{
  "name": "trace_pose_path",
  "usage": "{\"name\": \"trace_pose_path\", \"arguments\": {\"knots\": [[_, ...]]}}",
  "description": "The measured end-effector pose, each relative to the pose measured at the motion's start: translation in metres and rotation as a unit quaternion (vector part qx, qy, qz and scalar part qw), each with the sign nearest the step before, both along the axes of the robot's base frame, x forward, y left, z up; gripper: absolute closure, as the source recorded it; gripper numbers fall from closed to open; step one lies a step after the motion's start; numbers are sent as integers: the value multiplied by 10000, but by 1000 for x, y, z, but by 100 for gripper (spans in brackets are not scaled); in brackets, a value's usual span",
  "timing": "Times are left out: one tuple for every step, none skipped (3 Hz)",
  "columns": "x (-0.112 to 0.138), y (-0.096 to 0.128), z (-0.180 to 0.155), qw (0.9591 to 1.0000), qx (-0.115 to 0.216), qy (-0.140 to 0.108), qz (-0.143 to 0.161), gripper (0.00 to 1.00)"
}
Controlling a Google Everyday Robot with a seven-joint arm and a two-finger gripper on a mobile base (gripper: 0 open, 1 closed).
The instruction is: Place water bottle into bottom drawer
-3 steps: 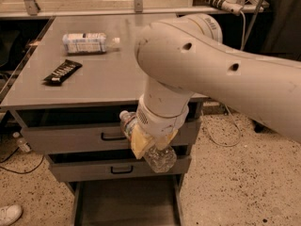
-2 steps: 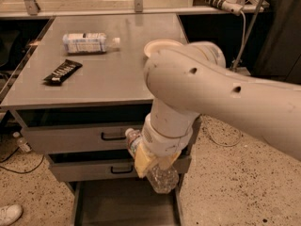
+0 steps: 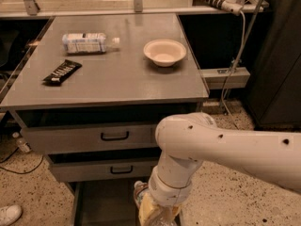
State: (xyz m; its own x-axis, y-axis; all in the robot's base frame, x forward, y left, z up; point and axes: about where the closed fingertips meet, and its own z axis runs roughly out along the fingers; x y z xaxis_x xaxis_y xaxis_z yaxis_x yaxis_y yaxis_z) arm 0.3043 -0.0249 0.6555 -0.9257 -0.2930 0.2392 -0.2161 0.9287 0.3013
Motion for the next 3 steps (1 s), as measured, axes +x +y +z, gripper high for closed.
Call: {"name": "trace_pose_path", "arguments": {"knots": [[-5, -2, -9, 9999, -18, 110, -1, 100], [-8, 1, -26, 9996, 210, 151, -108, 100], [-11, 2, -76, 9968, 498, 380, -490, 100]]}}
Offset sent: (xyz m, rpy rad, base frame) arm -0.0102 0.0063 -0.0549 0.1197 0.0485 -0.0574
